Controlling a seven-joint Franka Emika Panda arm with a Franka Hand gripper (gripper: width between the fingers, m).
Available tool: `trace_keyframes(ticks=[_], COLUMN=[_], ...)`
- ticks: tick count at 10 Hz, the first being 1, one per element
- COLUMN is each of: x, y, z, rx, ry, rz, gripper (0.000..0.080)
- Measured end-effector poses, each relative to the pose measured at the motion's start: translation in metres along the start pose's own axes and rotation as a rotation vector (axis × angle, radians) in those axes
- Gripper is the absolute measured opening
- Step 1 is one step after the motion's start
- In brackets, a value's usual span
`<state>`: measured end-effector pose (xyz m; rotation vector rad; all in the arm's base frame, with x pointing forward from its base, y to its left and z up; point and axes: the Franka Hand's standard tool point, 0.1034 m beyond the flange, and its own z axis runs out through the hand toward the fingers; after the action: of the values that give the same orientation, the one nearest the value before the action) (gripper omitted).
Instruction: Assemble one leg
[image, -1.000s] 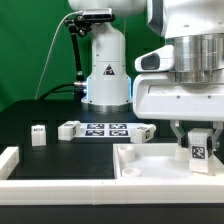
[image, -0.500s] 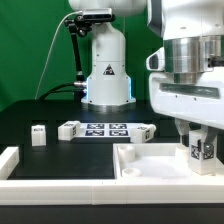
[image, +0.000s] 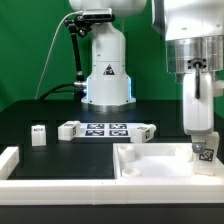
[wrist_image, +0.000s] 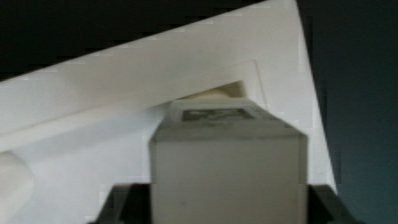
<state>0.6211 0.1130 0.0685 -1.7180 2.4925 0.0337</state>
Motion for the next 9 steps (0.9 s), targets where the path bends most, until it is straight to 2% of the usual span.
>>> trace_keyframes(ticks=[3, 4, 5, 6, 9], x=[-0.0004, -0.0003, 0.0001, 0.0002, 0.0025], y=[0.0003, 0.0002, -0.0001, 0.0001, -0.0019], z=[0.0001, 0.0, 0.0001, 0.0006, 0.0], rx=[0.001, 0.001, 0.002, 0.001, 0.003], ry=[-0.004, -0.004, -0.004, -0.004, 0.001], rz=[-0.029, -0.081, -0.081, -0.104, -0.566], gripper=[0.029, 0.0492, 0.0598, 0.0637, 0.0647])
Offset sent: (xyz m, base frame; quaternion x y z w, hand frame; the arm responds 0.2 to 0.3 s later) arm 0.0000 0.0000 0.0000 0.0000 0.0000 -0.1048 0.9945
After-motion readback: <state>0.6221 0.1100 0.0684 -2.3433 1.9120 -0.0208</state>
